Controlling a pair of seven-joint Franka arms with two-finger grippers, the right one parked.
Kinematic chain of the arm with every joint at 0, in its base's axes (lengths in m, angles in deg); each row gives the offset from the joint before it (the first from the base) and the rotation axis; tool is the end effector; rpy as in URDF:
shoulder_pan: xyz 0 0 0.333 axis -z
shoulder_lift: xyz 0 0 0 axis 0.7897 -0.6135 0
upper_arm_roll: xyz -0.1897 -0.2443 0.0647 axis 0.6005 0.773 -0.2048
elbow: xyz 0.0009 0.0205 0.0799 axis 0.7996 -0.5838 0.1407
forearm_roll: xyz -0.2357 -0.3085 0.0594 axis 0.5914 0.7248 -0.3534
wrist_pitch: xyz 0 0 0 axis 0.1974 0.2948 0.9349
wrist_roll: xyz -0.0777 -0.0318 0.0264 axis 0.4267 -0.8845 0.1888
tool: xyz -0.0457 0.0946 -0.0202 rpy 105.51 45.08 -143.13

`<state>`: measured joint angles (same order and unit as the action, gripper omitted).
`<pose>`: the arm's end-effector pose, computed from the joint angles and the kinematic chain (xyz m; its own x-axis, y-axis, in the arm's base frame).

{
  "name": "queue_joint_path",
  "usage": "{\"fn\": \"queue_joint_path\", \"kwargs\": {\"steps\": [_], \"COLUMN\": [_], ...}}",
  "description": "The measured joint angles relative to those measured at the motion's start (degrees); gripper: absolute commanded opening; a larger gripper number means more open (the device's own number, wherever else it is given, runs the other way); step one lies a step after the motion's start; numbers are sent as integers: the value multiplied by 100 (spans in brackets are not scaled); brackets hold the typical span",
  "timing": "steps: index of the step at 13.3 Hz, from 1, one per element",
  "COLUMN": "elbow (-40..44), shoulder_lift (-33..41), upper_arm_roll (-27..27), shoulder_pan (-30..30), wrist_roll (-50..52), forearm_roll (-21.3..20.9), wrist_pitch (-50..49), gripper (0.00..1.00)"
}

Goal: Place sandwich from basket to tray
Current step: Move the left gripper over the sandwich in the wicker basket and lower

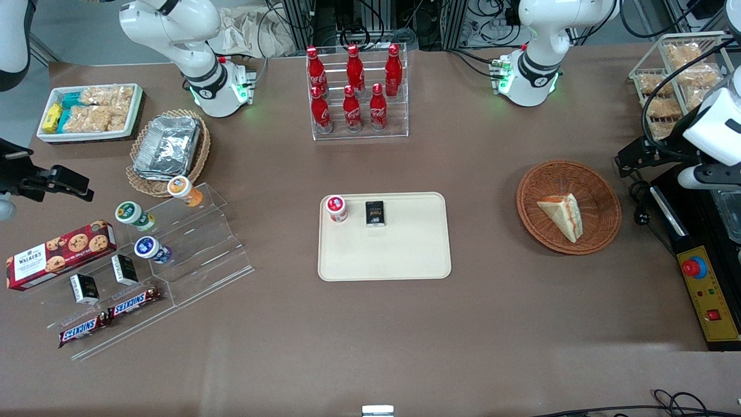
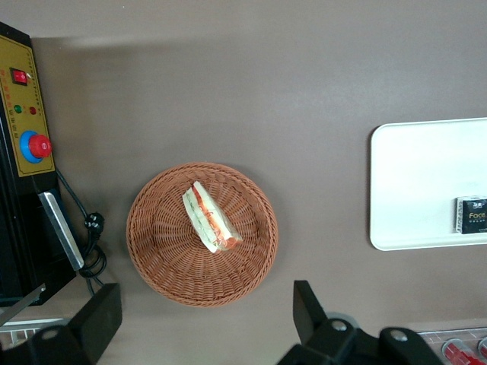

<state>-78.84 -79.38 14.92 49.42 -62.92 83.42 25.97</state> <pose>0.5581 -0.0378 0.6291 0.9987 -0.0503 -0.0023 -0.0503 -0.9987 0.0050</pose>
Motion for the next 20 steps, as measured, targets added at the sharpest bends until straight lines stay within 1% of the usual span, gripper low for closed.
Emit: {"fn": "queue_joint_path", "kwargs": {"steps": [3, 5, 6, 8, 9, 11, 13, 14, 17, 20], "elbow": [3, -28, -104, -539, -912, -2038, -3236, -3677, -4452, -5057], "shoulder_lift": [-1, -22, -49, -55, 4, 322, 698, 819, 870, 684], "upper_arm_roll": [-18, -27, -30, -38, -47, -149, -365, -443, -470, -468], "shoulder_pan": [0, -1, -1, -1, 0, 1, -4, -5, 4, 9], "wrist_roll": [113, 226, 433, 1163, 1479, 1979, 2537, 2788, 3537, 3957], "forearm_roll": [-4, -189, -309, -395, -416, -434, -435, -435, -435, -434], "wrist_pitch": [-4, -132, -203, -150, 97, 1101, 2130, 2507, 3378, 4286], "gripper": [100, 100, 100, 100, 100, 100, 100, 100, 100, 100]}}
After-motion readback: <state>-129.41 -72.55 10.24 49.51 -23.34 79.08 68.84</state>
